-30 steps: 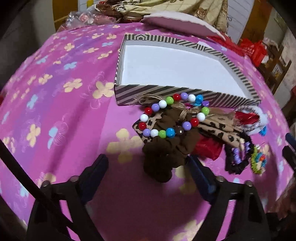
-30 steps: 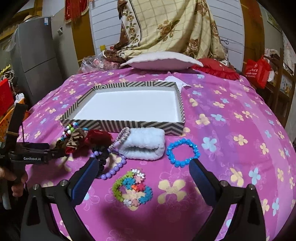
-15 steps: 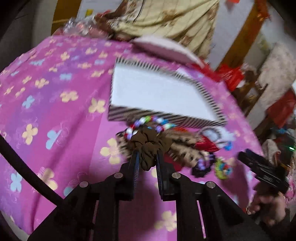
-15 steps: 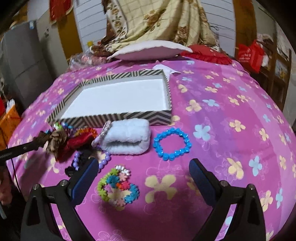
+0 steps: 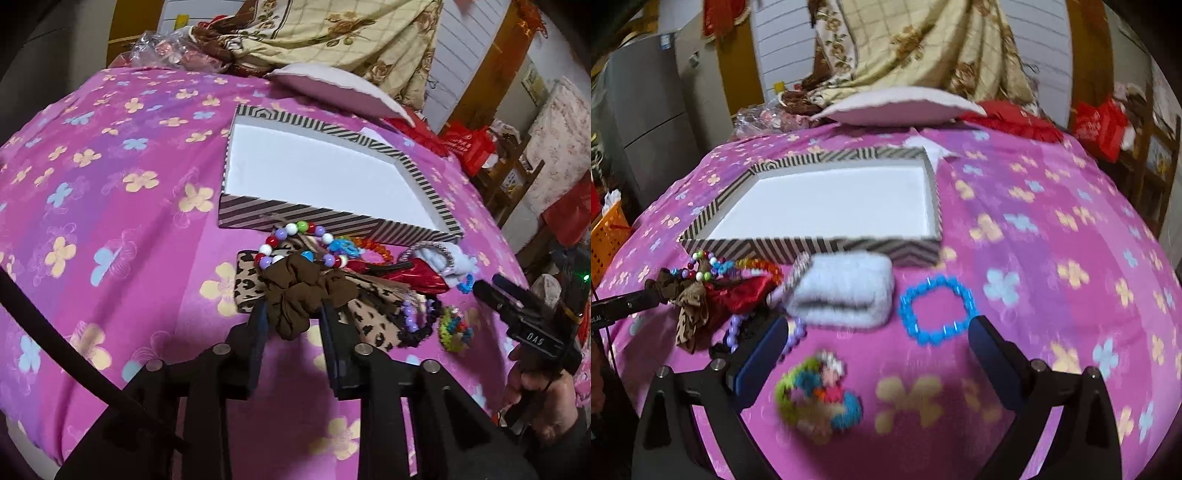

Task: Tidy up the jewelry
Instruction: 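Grasp the brown fuzzy bow clip with the left tool while the right tool approaches the white scrunchie, then grasp the white fluffy scrunchie with the right tool while the left tool lifts the brown bow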

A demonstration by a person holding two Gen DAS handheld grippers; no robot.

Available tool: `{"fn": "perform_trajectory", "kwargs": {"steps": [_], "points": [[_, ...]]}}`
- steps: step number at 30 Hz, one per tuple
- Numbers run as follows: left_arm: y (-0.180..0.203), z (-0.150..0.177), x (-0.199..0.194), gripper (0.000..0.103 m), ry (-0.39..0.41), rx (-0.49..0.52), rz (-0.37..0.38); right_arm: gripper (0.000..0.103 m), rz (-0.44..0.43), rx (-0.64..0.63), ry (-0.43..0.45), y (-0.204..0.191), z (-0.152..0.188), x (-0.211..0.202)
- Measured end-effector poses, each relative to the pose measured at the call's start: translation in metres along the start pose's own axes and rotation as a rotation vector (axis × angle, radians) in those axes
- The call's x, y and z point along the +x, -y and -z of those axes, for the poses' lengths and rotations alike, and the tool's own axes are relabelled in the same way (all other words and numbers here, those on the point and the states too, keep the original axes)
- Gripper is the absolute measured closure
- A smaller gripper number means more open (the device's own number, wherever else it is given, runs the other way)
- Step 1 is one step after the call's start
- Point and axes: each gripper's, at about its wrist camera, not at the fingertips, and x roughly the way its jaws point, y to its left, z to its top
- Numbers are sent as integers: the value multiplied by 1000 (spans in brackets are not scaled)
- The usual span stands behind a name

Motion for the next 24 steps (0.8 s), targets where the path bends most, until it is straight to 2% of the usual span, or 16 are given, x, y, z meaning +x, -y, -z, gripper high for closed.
{"fn": "perform_trajectory", "kwargs": {"steps": [4, 5, 8, 9, 12, 15, 16, 17, 18, 19, 20, 21, 24], "points": [[-2, 0, 8, 102, -25, -13, -16, 11, 26, -64, 14, -8, -12, 11], [-2, 0, 9, 102, -28, -13, -20, 16, 39, -73, -2, -8, -13, 17], [-4, 0, 10, 101, -23, -34, -22, 35, -26, -42, -57, 2, -15, 34], [-6, -1, 11, 101, -21, -45, -23, 38, -55, -39, -56, 3, -16, 36], [-10, -3, 12, 101, -12, -76, -18, 38, -74, -49, -72, 3, -14, 44], [-15, -3, 13, 101, -23, -115, 18, 38, -104, -49, -68, 2, -13, 48], [-16, -3, 13, 103, -21, -115, 26, 41, -122, -47, -62, 3, -13, 47], [-15, -3, 12, 103, -16, -109, 27, 58, -145, -47, -58, 3, -13, 46], [-14, -3, 9, 103, -3, -97, 29, 66, -157, -42, -57, 3, -13, 45], [-12, -4, 7, 103, 9, -87, 33, 68, -159, -39, -53, 3, -13, 43], [-11, -4, 5, 103, 20, -76, 40, 79, -165, -36, -51, 3, -13, 41], [-9, -4, 3, 103, 28, -66, 40, 85, -164, -34, -47, 3, -13, 38], [-6, -5, 0, 103, 40, -52, 48, 86, -135, -30, 1, 4, -14, 21]]}}
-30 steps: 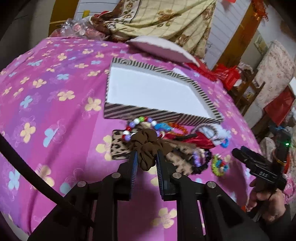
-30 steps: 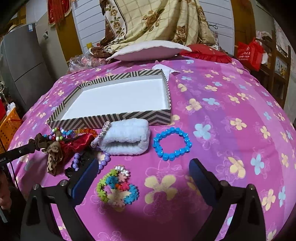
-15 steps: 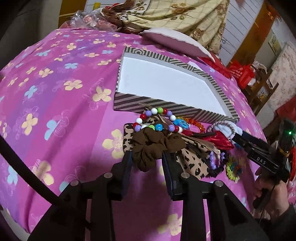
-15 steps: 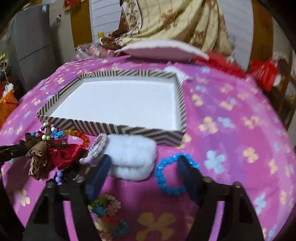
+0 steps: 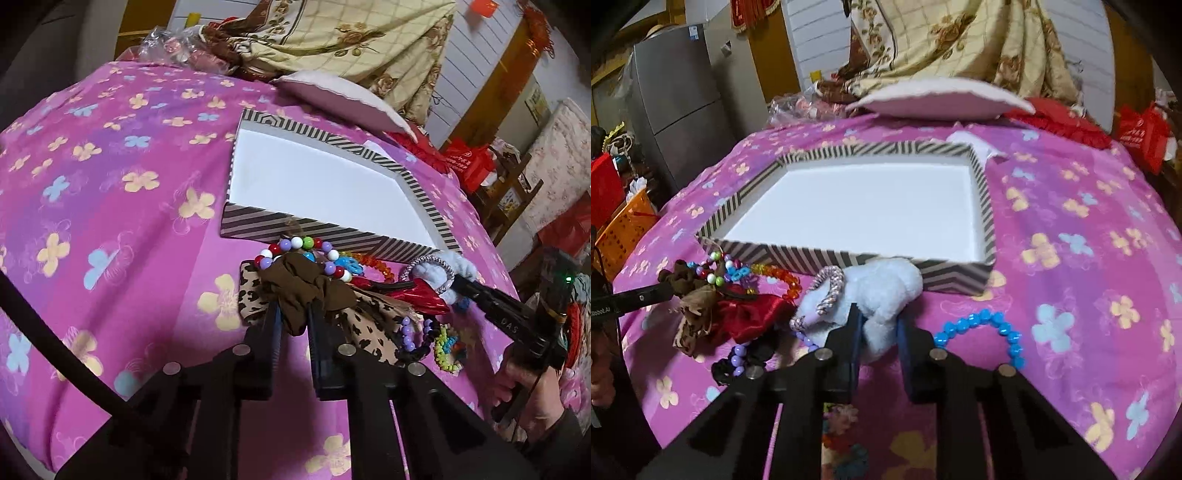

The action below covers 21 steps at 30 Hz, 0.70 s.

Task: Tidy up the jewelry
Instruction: 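Grasp the white fluffy scrunchie with the right tool while the left tool lifts the brown bow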

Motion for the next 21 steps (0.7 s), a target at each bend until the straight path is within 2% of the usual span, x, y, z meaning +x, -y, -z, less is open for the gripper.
{"fn": "perform_trajectory", "kwargs": {"steps": [6, 8, 12, 15, 17, 21], "points": [[7, 1, -23, 103, 71, 28, 54, 86, 40, 64, 146, 2, 0, -51], [9, 0, -31, 103, 93, 22, 65, 86, 39, 82, 170, 5, 0, -60], [8, -2, -51, 103, 166, -15, 122, 86, 23, 102, 181, 9, 0, -67], [17, -1, -61, 103, 206, 31, 114, 86, 25, 85, 180, 7, 0, -72], [18, -2, -71, 103, 236, 43, 151, 86, 28, 75, 184, 4, 0, -74], [16, -6, -87, 103, 304, 46, 171, 86, 22, 90, 209, 6, -1, -80]]}}
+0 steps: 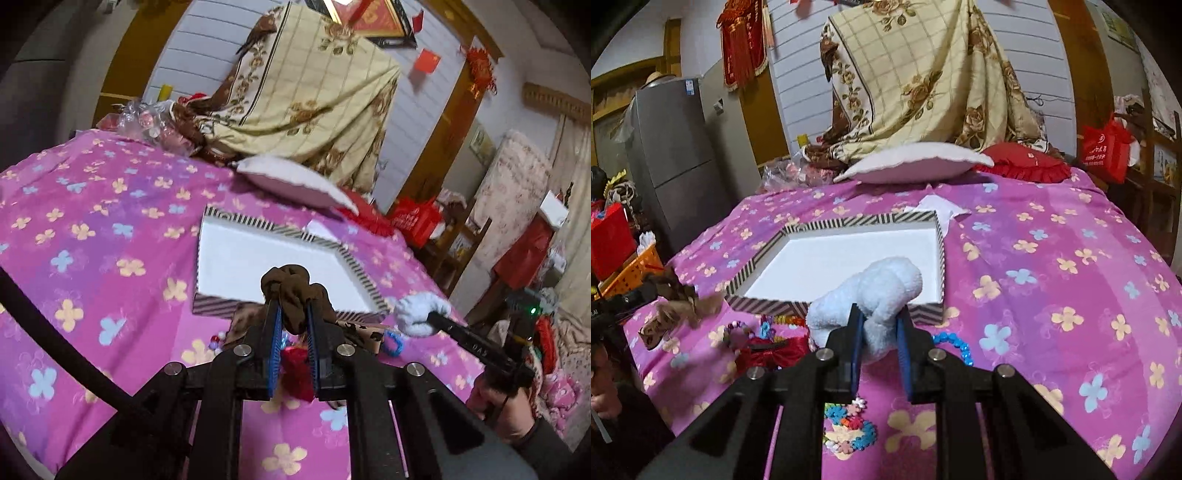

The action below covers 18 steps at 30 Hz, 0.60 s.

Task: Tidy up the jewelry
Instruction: 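Grasp the white fluffy scrunchie with the right tool while the left tool lifts the brown bow, then lower the brown bow into the striped box with the left tool while the right tool drops the scrunchie in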

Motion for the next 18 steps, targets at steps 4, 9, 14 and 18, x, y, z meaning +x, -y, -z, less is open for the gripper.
{"fn": "perform_trajectory", "kwargs": {"steps": [4, 9, 14, 18], "points": [[-7, -1, -7, 103, 28, -2, 16, 86, 4, 2, -9, 1, 2, 3], [-19, 4, -3, 103, 9, -38, 10, 86, 13, 0, -21, -1, 3, 8], [-20, 5, -1, 103, 20, -43, 11, 86, 16, -4, -13, -3, 3, 10], [-14, 2, 6, 103, 16, -30, -5, 86, 31, 3, -4, -1, 1, 12]]}}
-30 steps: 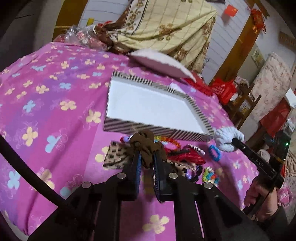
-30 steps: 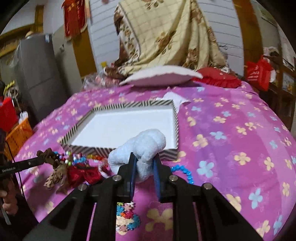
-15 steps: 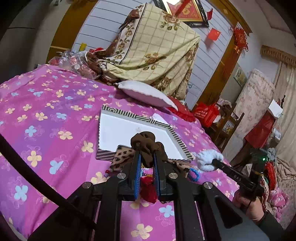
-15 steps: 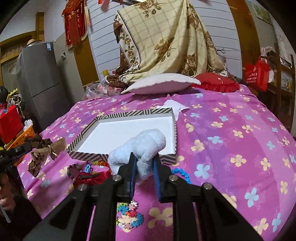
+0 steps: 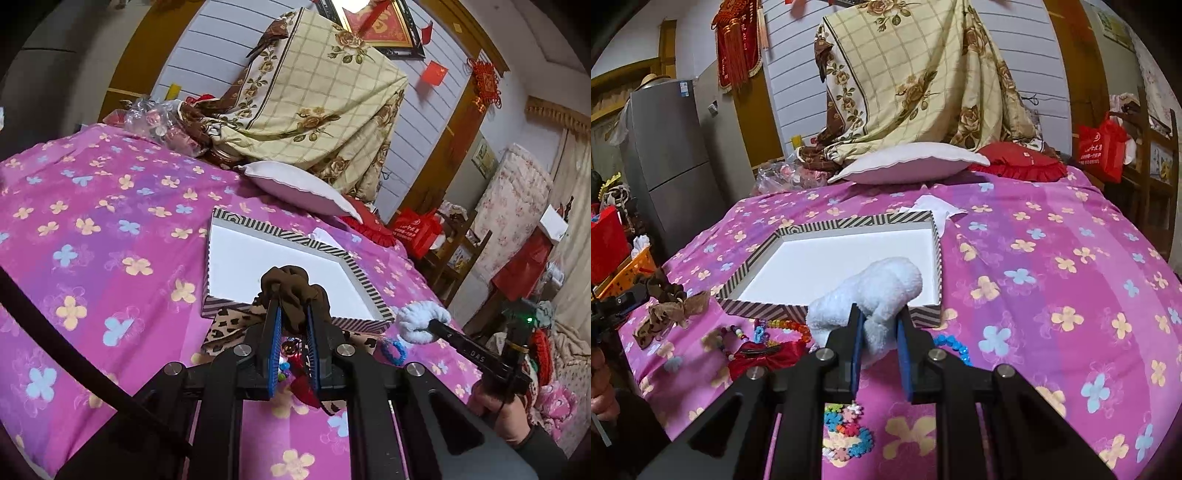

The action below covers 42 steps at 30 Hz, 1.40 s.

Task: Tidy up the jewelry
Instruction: 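Lower the brown bow into the striped box with the left tool while the right tool drops the scrunchie in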

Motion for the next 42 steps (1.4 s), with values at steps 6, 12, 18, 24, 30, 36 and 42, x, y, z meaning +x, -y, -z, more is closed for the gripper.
{"fn": "perform_trajectory", "kwargs": {"steps": [6, 12, 18, 24, 30, 36, 42], "points": [[11, -27, 20, 103, 22, 36, -33, 86, 26, 20, 12, 3, -6, 8], [13, -63, 64, 103, 85, 43, -45, 86, 62, 9, 59, -2, -27, 29], [-13, -52, 122, 103, -56, 4, -148, 86, 44, 96, -4, 12, -41, 89], [-32, -42, 138, 103, -139, -53, -227, 82, 73, 152, -145, 22, -26, 131], [-51, -31, 153, 92, -242, -150, -258, 61, 63, 132, -164, 19, -17, 135], [-53, -27, 147, 80, -228, -165, -216, 6, -48, 90, -209, -1, -15, 137], [-44, -29, 115, 80, -170, -149, -168, 4, -32, 96, -192, -5, -14, 124]]}}
